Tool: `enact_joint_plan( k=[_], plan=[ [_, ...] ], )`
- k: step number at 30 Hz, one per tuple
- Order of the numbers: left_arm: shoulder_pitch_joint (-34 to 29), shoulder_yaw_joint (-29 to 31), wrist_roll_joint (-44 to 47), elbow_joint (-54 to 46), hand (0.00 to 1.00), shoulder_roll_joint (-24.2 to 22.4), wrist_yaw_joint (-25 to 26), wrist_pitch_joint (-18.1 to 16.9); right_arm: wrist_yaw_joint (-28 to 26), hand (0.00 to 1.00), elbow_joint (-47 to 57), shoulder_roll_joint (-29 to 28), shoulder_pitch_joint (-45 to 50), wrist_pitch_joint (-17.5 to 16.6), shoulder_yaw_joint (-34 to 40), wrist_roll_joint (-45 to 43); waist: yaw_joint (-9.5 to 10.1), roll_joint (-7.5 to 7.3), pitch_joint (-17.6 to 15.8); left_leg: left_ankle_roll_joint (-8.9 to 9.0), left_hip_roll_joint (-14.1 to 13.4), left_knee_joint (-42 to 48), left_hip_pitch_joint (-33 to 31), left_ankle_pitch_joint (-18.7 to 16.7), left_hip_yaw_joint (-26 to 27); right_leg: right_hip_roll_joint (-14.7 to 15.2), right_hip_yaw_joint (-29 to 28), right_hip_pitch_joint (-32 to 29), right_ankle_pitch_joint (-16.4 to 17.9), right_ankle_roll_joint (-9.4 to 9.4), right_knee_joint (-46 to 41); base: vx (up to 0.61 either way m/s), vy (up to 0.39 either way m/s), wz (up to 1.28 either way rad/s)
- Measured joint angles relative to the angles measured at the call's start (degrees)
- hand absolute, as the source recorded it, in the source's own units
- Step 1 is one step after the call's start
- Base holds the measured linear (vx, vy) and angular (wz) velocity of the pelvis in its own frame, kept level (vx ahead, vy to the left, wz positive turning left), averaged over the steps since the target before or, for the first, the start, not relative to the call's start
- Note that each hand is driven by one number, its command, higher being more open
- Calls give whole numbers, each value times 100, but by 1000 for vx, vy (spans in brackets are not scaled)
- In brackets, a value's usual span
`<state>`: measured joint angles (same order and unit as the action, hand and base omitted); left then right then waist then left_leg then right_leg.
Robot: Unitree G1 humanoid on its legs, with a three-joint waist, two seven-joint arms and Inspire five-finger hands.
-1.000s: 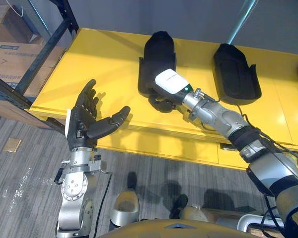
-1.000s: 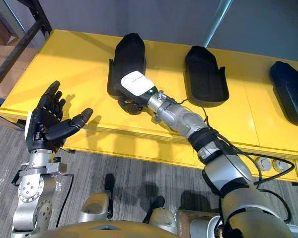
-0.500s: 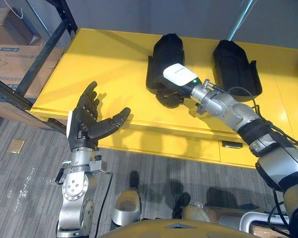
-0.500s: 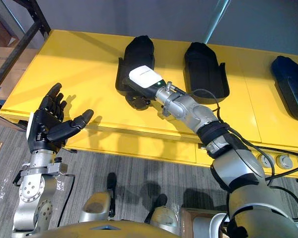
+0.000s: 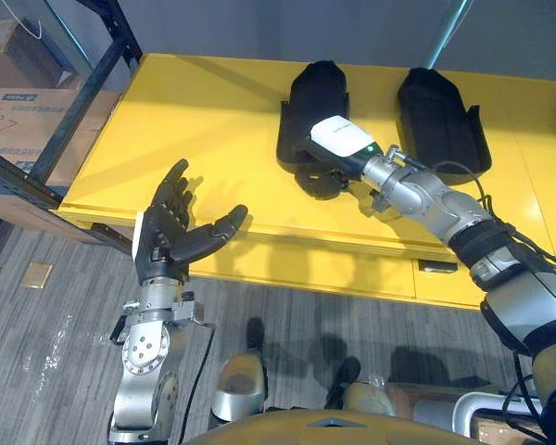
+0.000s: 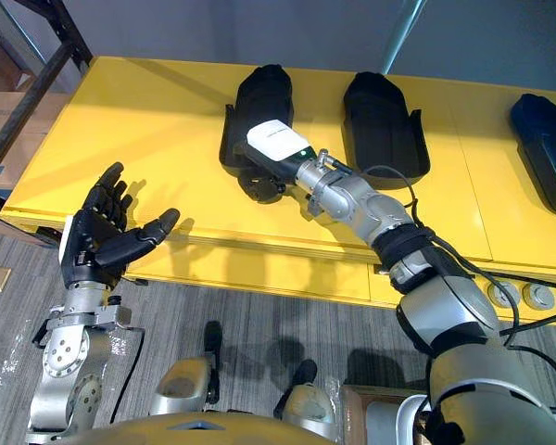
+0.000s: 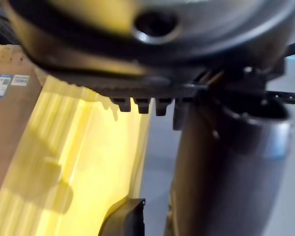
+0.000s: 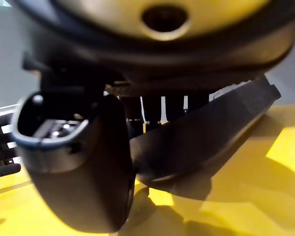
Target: Walk over and take three plastic housings, then place them on the shelf
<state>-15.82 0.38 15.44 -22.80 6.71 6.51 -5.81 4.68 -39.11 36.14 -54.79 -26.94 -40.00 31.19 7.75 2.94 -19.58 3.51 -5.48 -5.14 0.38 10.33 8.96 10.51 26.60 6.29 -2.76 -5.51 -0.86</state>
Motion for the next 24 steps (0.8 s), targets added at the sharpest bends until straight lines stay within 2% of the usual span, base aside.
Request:
enact_joint_plan(
  k=[9,19,20,24],
  plan=[
    [6,-14,17,0,100,-2,80,-1,162,0,-283,0,-228,-53,-135,-102,6,199,-71,-1,21,0,-23,3,-30,20,33,-5,1,0,-4,0,0,0],
    [6,-28,28,0,100,-1,85,-1,231,0,-433,0,-284,-82,-123,-119,-2,230,-60,-6,59,0,-96,26,-106,49,109,-23,2,-1,-11,0,0,4],
    [6,-36,28,0,100,-1,85,-1,242,100,-477,0,-292,-102,-123,-122,0,235,-57,-5,60,0,-95,27,-107,50,109,-23,2,-1,-14,0,0,0],
    [4,-70,28,0,100,0,85,0,222,100,-505,0,-292,-154,-133,-113,-16,249,-48,1,60,0,-86,22,-100,53,102,-23,2,-1,-22,0,0,0]
  ],
)
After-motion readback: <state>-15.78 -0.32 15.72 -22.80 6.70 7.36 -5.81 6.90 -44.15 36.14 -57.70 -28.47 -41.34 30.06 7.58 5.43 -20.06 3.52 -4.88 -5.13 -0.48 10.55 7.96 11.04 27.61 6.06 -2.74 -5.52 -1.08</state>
